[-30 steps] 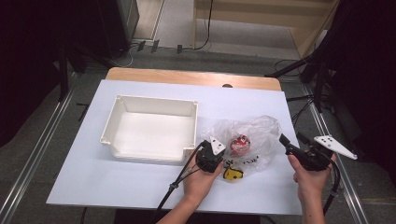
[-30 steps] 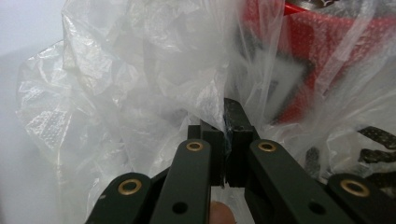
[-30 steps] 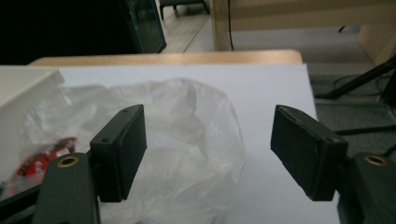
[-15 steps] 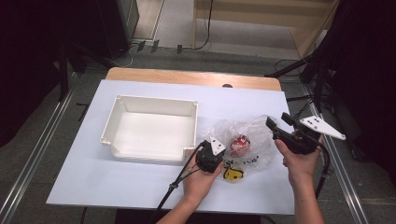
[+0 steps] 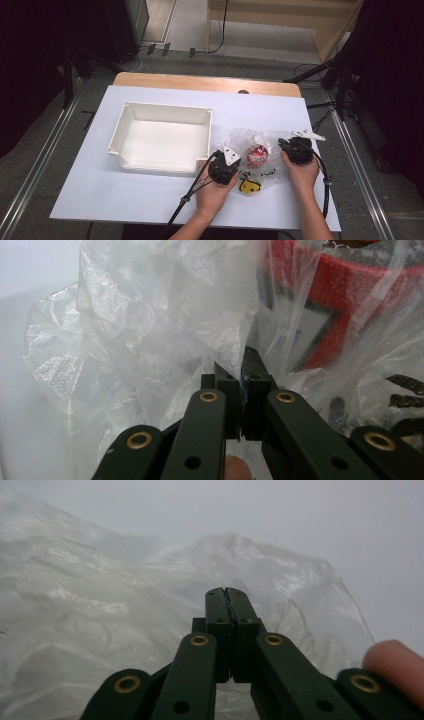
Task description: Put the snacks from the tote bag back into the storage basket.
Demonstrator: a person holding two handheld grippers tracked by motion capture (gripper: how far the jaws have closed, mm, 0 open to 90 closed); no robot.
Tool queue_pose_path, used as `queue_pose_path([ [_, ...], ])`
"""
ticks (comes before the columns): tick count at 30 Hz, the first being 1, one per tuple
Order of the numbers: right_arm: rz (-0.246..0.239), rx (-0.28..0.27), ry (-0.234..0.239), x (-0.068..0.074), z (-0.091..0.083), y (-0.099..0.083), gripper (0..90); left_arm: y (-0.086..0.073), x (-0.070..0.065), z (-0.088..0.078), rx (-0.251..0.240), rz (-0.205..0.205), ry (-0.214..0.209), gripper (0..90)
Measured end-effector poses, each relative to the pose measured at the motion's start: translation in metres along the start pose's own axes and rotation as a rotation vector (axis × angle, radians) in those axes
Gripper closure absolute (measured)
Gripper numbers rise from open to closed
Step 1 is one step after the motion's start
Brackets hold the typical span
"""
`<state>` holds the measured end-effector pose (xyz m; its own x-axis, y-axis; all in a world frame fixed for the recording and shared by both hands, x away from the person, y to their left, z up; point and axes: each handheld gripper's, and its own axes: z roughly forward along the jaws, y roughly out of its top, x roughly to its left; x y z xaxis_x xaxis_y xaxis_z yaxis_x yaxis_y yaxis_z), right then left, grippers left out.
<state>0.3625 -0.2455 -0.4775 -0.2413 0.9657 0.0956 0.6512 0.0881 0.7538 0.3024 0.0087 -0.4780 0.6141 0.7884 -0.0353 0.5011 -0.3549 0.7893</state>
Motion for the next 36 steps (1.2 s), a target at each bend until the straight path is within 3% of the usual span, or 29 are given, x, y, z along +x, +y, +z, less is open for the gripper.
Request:
queue_pose_path([
  [2, 0.012, 0.015, -0.026, -0.003, 0.002, -0.005, 90.0, 0.000, 0.000, 0.000, 0.001, 0.000, 0.003, 89.9],
  [4, -0.014, 0.013, -0.045, -0.003, 0.000, -0.004, 90.0, 0.000, 0.000, 0.000, 0.001, -0.004, 0.003, 89.9],
  [6, 0.001, -0.009, -0.049, -0.003, -0.005, -0.004, 82.6, 0.000, 0.000, 0.000, 0.003, -0.002, 0.003, 89.8],
  [8, 0.035, -0.099, -0.027, -0.002, -0.020, -0.004, 74.2, 0.000, 0.000, 0.000, 0.000, -0.004, 0.003, 89.5],
  [11, 0.036, -0.246, 0.019, 0.004, -0.051, -0.005, 72.6, 0.000, 0.000, 0.000, -0.003, -0.004, 0.002, 89.0],
  [14, 0.019, -0.304, 0.099, 0.016, -0.077, -0.009, 70.6, 0.000, 0.000, 0.000, 0.001, 0.003, 0.005, 88.7],
  [16, -0.005, -0.293, 0.151, 0.025, -0.086, -0.015, 66.5, 0.000, -0.001, 0.000, 0.002, 0.006, 0.008, 88.5],
  [19, -0.022, -0.236, 0.191, 0.032, -0.083, -0.028, 69.7, 0.000, -0.001, 0.000, 0.006, 0.010, 0.011, 88.3],
  [23, 0.051, -0.129, 0.179, 0.033, -0.067, -0.048, 80.3, 0.000, 0.003, 0.001, 0.031, -0.033, -0.003, 86.1],
  [25, 0.041, -0.087, 0.160, 0.036, -0.059, -0.054, 83.4, 0.000, 0.003, 0.000, 0.052, -0.025, 0.002, 85.8],
  [28, 0.009, -0.023, 0.133, 0.039, -0.053, -0.055, 86.5, -0.003, -0.002, -0.003, 0.073, 0.030, 0.037, 85.9],
  [31, -0.016, 0.058, 0.078, 0.038, -0.049, -0.055, 89.7, -0.006, -0.002, -0.008, 0.084, 0.037, 0.048, 86.4],
  [32, 0.002, 0.061, 0.077, 0.035, -0.049, -0.055, 90.0, -0.007, -0.001, -0.010, 0.087, 0.047, 0.051, 86.6],
  [36, 0.027, 0.066, -0.018, 0.022, -0.053, -0.054, 90.0, -0.012, 0.003, -0.014, 0.073, 0.019, 0.024, 86.8],
])
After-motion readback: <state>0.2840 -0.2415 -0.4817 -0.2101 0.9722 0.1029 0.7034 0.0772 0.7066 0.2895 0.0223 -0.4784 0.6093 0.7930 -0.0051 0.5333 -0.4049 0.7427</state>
